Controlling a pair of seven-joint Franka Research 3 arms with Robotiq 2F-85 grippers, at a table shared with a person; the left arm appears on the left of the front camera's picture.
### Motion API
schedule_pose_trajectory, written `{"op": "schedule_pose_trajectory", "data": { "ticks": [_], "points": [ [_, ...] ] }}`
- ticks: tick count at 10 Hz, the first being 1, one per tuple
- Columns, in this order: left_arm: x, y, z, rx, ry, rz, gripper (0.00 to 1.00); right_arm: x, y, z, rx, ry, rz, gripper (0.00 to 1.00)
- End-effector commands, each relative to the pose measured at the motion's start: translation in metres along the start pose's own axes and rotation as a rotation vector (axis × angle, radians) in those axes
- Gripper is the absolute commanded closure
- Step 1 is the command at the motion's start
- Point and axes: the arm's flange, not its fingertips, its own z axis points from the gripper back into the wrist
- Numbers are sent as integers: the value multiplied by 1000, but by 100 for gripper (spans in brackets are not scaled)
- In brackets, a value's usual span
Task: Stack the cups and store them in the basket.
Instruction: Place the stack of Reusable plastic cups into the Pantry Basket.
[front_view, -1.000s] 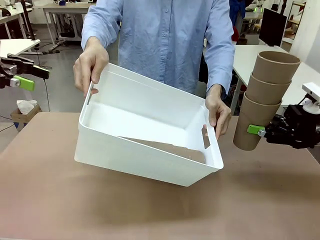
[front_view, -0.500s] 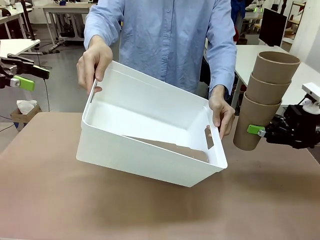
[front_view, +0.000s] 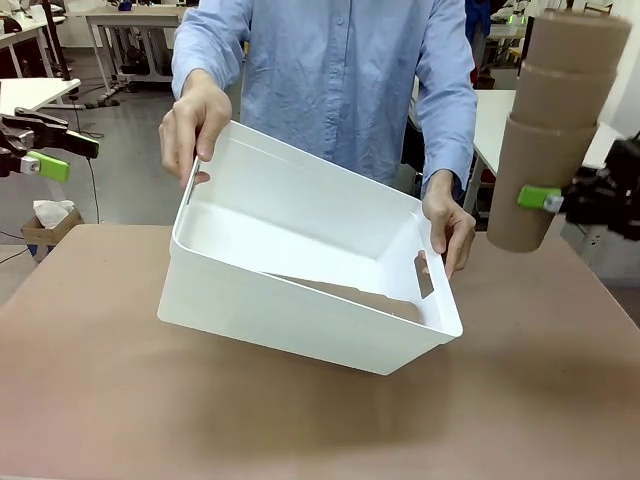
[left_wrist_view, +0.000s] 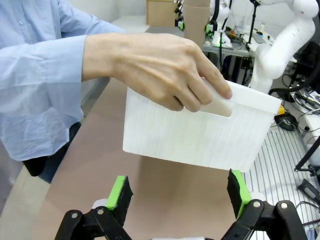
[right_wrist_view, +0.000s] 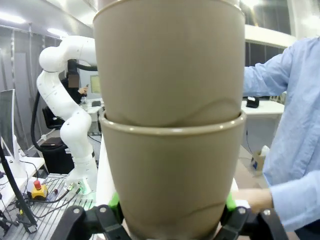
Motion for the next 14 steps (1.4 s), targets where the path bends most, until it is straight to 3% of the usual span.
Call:
{"op": "schedule_pose_trajectory", "data": {
  "ticks": [1,5,9,12,13,14],
  "points": [
    [2,-1,1,-5,2,13,0,43,25,-31,-82,118,-26,15],
    [2,-1,1,-5,2,13,0,81,11,-121,-175,400,-20,15],
    [2,-1,1,-5,2,13,0,72,-2,-192,-234,630,13,15],
    [2,-1,1,-5,2,13,0,35,16,-214,-270,725,59,15],
    [2,-1,1,-5,2,13,0,31,23,-209,-313,642,119,15],
    [2,-1,1,-5,2,13,0,33,13,-209,-226,710,64,15]
  ]
}}
